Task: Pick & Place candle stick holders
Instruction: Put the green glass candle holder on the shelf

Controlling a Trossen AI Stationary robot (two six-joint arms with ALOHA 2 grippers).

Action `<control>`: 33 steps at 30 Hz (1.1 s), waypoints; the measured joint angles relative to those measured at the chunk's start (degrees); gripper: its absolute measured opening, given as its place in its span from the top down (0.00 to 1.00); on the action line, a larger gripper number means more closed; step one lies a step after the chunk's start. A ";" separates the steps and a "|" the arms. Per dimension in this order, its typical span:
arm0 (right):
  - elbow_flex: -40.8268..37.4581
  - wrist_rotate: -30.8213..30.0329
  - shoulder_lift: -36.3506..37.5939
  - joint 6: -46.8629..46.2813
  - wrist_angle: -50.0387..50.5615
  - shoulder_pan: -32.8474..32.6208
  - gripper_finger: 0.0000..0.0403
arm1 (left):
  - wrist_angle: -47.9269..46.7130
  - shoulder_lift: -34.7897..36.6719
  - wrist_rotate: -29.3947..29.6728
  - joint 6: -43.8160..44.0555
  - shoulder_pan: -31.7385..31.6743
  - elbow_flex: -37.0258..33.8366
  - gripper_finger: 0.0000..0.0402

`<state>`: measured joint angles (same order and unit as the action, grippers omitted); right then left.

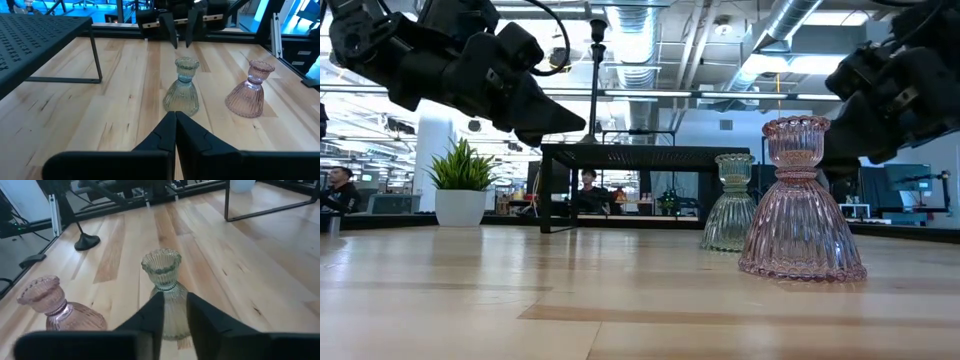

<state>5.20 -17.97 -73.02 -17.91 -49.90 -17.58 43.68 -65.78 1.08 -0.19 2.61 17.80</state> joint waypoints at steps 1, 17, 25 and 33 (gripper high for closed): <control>0.75 -0.01 -1.10 -0.02 -0.01 0.00 0.76 | 0.00 0.00 0.00 0.00 0.00 0.00 0.98; 10.87 -0.03 -17.26 -2.99 0.19 3.07 0.40 | 0.00 -0.02 0.00 0.00 0.00 0.02 0.98; 16.01 0.08 -21.61 -3.16 0.13 3.06 0.38 | -0.36 -0.02 0.00 0.00 0.00 0.02 0.98; 19.16 1.57 -25.75 -1.38 0.19 3.04 0.39 | -0.39 -0.02 0.00 0.00 0.00 0.04 0.98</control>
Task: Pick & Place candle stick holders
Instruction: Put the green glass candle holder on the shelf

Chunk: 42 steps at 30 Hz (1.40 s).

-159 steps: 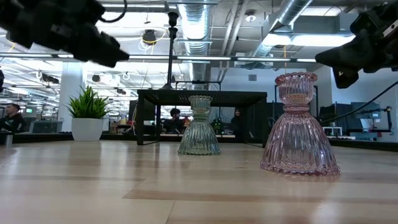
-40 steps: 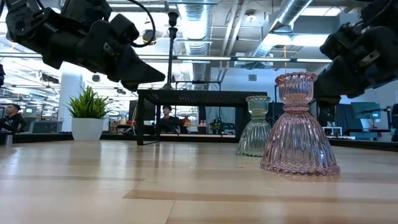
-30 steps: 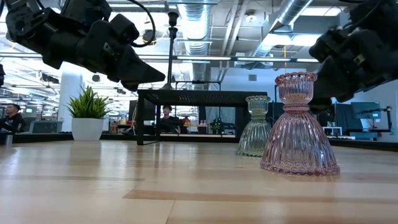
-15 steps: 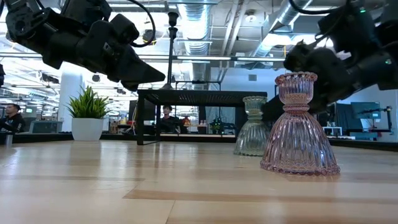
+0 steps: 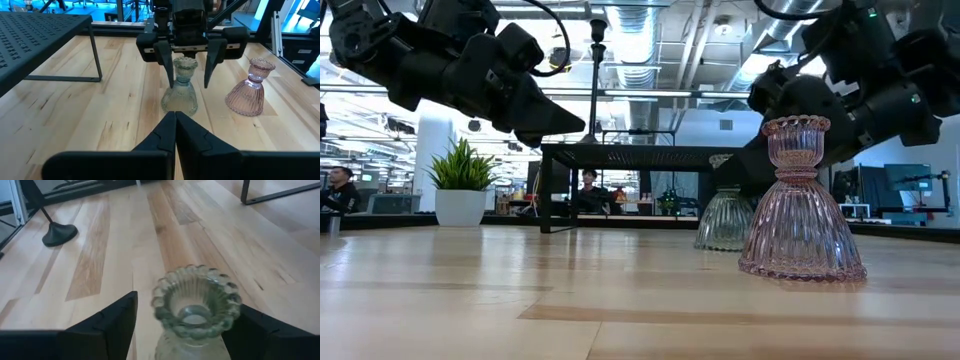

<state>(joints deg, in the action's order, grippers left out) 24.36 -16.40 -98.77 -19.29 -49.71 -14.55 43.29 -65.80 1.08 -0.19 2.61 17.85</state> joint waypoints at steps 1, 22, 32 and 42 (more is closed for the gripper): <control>0.06 0.10 -0.08 0.00 0.03 0.00 0.41 | -0.03 -0.02 0.00 0.00 0.00 0.00 0.98; 0.40 -0.02 0.64 -0.70 1.05 0.02 0.64 | -0.44 -0.04 0.00 0.00 0.00 0.02 0.98; 3.43 0.51 0.62 -0.23 1.30 0.61 0.70 | -0.46 -0.04 -0.02 0.00 0.00 0.02 0.98; 10.75 4.52 8.75 4.76 15.16 5.83 0.70 | -0.98 -0.04 -0.02 0.02 -0.02 0.02 0.98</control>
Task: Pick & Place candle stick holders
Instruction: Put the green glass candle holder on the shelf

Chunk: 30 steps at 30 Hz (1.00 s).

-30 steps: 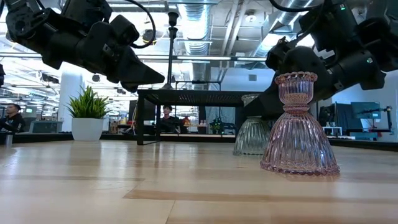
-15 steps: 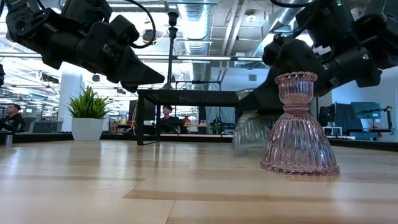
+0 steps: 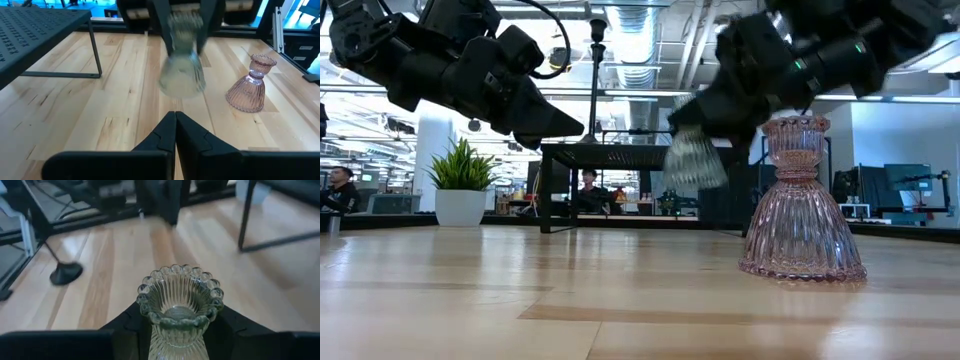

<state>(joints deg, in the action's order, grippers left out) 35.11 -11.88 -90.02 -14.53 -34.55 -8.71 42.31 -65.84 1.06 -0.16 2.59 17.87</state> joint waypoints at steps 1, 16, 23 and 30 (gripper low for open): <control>1.24 0.07 1.17 0.59 2.26 0.68 0.70 | 0.02 0.00 0.02 0.00 0.00 0.00 0.98; 20.93 2.73 7.93 10.40 22.10 11.28 0.70 | 0.08 0.00 0.00 0.00 0.00 0.00 0.98; 25.87 7.91 5.40 10.61 21.95 18.24 0.70 | 0.08 0.00 0.00 0.00 0.02 0.00 0.98; 29.53 10.67 1.21 10.56 22.54 24.96 0.70 | 0.09 0.00 0.00 0.00 0.00 0.00 0.98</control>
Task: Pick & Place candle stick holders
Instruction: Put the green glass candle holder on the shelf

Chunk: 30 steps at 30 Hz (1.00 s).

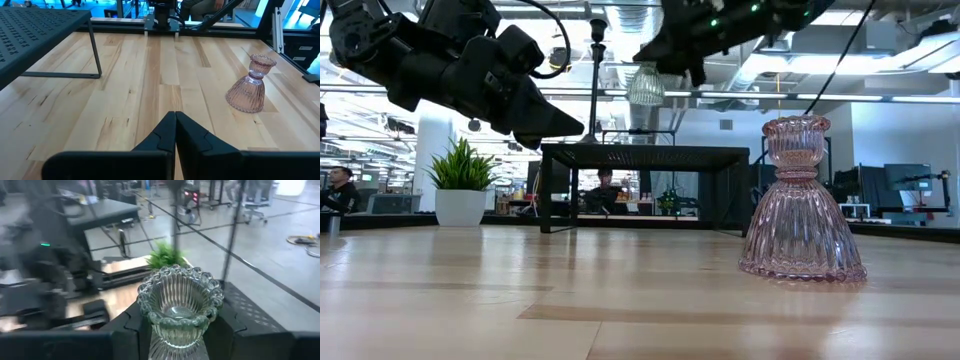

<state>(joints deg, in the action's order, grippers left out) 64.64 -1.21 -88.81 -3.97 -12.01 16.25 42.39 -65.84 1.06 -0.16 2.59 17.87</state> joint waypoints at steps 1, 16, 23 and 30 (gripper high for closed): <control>0.61 0.13 -0.89 -0.02 0.11 0.70 0.70 | 0.02 0.02 0.00 0.00 0.00 0.00 0.98; 9.24 4.35 -12.90 -2.78 -0.01 7.89 0.70 | 0.02 0.01 0.00 0.00 0.00 0.00 0.98; 9.97 4.35 -14.97 -4.97 0.45 10.49 0.70 | 0.02 0.01 0.00 0.00 0.00 0.00 0.98; 9.95 4.32 -15.54 -6.43 1.61 11.70 0.70 | 0.04 0.00 0.01 0.00 -0.02 0.00 0.98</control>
<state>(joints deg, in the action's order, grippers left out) 74.59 3.11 -104.35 -10.40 -10.40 27.94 42.44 -65.84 1.07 -0.16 2.57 17.87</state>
